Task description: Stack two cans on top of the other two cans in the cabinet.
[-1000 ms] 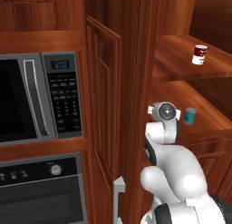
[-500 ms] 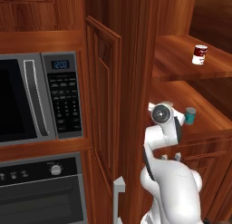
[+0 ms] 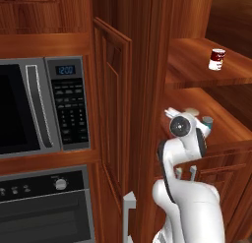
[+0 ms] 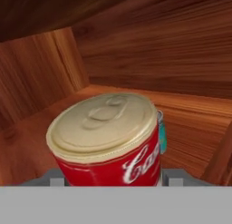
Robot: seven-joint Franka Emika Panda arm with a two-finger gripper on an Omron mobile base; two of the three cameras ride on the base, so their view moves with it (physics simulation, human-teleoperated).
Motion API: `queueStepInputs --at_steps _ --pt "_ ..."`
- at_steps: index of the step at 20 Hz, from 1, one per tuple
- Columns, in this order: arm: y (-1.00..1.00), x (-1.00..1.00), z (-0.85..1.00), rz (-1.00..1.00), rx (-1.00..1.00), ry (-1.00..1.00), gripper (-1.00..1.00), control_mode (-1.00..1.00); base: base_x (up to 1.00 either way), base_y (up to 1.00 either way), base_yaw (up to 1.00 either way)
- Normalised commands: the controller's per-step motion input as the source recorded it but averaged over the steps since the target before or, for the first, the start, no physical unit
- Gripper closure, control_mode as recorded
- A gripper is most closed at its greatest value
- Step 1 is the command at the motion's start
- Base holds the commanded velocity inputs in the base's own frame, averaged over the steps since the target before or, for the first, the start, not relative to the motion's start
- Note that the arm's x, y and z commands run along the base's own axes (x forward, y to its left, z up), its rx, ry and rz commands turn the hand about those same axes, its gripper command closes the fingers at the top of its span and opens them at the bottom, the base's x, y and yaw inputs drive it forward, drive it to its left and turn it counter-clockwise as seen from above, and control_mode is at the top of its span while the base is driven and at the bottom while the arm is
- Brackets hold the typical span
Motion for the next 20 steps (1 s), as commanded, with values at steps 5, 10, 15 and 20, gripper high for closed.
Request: queueStepInputs --at_steps 5,10,15,20 --pt "-0.15 -0.01 -0.07 -0.11 -0.02 0.00 1.00 -1.00 0.00 0.00 0.00" --pt "-0.17 0.03 -0.07 -0.13 -0.06 -0.02 1.00 -1.00 0.00 0.00 0.00" --pt "-0.21 0.00 -0.02 -0.16 -0.08 -0.11 1.00 -1.00 0.00 0.00 0.00" --pt "-0.23 0.03 0.00 -0.12 -0.05 -0.06 1.00 -1.00 0.00 0.00 0.00"
